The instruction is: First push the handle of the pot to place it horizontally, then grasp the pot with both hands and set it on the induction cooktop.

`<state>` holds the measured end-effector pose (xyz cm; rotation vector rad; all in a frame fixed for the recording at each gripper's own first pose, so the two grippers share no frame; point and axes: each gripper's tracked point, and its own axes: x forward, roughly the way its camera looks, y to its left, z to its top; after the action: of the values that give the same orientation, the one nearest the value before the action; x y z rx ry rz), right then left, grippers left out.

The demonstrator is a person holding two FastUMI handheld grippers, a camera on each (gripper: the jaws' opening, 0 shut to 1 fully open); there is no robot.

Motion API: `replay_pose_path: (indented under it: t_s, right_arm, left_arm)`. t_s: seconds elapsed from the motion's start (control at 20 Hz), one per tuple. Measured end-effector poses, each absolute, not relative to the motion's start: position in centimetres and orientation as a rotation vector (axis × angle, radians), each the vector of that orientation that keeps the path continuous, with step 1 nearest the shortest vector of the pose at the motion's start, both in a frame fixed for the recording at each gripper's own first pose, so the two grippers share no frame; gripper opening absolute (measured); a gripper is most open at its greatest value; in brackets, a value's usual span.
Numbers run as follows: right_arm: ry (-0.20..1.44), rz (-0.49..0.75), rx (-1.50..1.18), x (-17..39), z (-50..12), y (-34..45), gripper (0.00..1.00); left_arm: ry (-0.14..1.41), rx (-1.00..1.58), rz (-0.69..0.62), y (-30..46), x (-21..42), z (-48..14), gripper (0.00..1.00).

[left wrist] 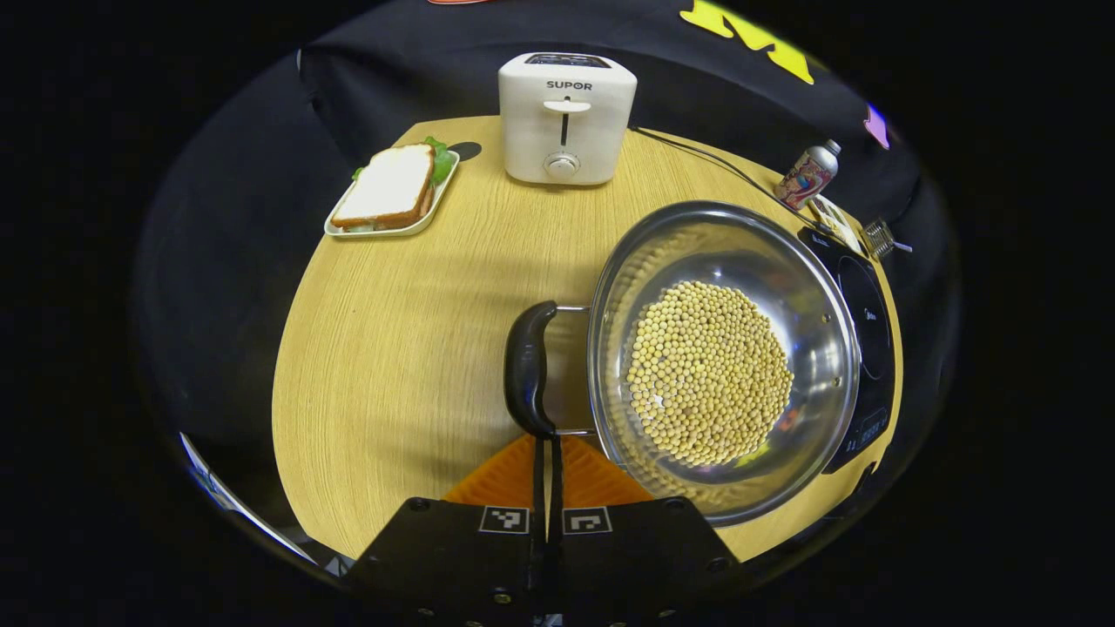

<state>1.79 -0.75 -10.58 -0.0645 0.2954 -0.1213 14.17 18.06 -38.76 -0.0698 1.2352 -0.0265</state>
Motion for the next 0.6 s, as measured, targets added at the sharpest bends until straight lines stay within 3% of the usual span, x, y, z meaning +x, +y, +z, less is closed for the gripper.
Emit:
replay_pose_path:
  t_s: [0.35, 0.4, 0.45, 0.5, 0.55, 0.6]
  right_arm:
    - [0.353, -0.054, -0.036, 2.8, -12.9, 1.5, 1.0]
    - [0.363, -0.035, -0.026, 3.3, -13.5, 2.3, 1.0]
    - [0.376, -0.014, -0.019, 3.8, -13.9, 3.0, 1.0]
    - [0.393, 0.012, -0.016, 4.3, -14.6, 3.8, 0.97]
    - [0.411, 0.038, -0.013, 4.8, -15.4, 4.7, 0.98]
    - [0.426, 0.065, -0.008, 5.5, -16.1, 5.7, 0.98]
  left_arm:
    - [1.09, 0.052, 0.001, 19.4, 13.6, -36.2, 0.0]
    - [1.064, 0.054, 0.005, 19.4, 13.4, -35.5, 0.11]
    - [1.031, 0.048, 0.005, 19.2, 13.1, -34.7, 0.0]
    - [0.988, 0.054, 0.018, 19.6, 13.2, -33.7, 0.0]
    - [0.944, 0.069, 0.043, 20.3, 13.6, -32.8, 0.06]
    - [0.918, 0.071, 0.052, 20.3, 13.6, -31.9, 0.01]
